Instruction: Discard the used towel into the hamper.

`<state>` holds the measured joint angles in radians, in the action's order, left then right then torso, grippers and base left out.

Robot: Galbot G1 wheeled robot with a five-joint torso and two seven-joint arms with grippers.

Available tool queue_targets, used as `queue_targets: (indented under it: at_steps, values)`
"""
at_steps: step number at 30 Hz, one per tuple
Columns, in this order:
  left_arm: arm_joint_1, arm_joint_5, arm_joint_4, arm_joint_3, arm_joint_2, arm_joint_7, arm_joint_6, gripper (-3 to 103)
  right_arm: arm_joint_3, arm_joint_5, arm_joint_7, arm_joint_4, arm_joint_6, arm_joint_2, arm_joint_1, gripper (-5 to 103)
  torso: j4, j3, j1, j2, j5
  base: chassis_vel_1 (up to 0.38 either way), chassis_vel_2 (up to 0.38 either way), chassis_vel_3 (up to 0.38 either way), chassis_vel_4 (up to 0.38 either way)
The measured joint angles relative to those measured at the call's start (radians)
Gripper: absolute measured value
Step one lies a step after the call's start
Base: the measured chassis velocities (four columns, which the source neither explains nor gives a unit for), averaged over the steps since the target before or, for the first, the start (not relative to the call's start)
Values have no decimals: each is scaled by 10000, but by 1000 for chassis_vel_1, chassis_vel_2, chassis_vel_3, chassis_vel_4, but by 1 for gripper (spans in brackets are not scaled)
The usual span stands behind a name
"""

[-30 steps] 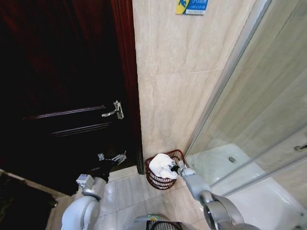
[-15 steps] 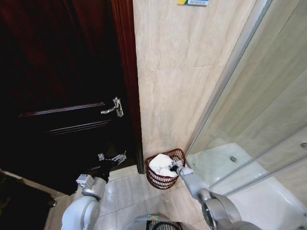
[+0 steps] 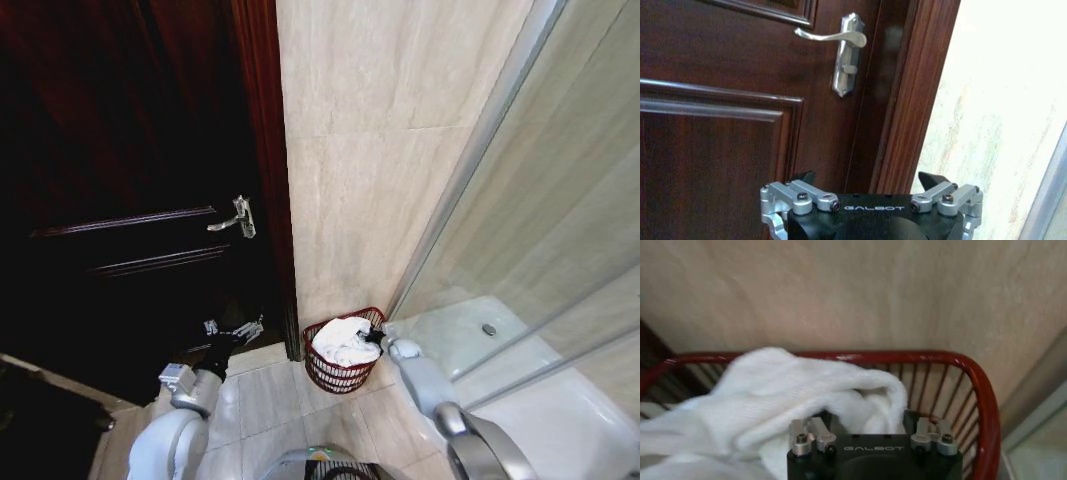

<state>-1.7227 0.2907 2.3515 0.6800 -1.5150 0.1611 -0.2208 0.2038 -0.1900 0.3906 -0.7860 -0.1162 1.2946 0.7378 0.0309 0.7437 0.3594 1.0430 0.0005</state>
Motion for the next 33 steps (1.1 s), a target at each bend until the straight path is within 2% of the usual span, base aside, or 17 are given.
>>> queue_targets:
  at_steps: [1, 2, 5, 6, 8, 17, 27, 33]
  values:
    - [0, 0, 0, 0, 0, 0, 0, 100, -182, -250, -13, -642, -100, -228, 336, 73, 0, -38, -33, -69, -3, 0, 0, 0, 0]
    - [0, 0, 0, 0, 0, 0, 0, 100, -182, -250, -13, -642, -100, -228, 336, 73, 0, -38, -33, -69, -3, 0, 0, 0, 0]
    - [1, 0, 0, 0, 0, 0, 0, 100, -471, -419, -155, -2368, -210, -824, 1402, 89, -2, -146, -126, -271, -1, 0, 0, 0, 0]
    - [1, 0, 0, 0, 0, 0, 0, 100, -471, -419, -155, -2368, -210, -824, 1402, 89, -2, -146, -126, -271, -1, 0, 0, 0, 0]
    - [0, 0, 0, 0, -1, 0, 0, 100, -486, -571, -285, -3498, -250, -1155, 2032, 99, -1, -229, -189, -415, -3, 0, 0, 0, 0]
    - [0, 0, 0, 0, 0, 0, 0, 100, -125, -909, -477, -5812, -273, -1812, 3164, 100, 0, -294, -240, -536, -6, 0, 0, 0, 0]
    - [1, 0, 0, 0, 0, 0, 0, 100, -167, -1439, -706, -6297, -522, -1890, 3804, 100, 1, -268, -222, -493, -5, 0, 0, 0, 0]
    - [1, 0, 0, 0, 0, 0, 0, 100, -234, -892, -703, -6452, -349, -1820, 4438, 100, 0, -252, -209, -467, -4, 0, 0, 0, 0]
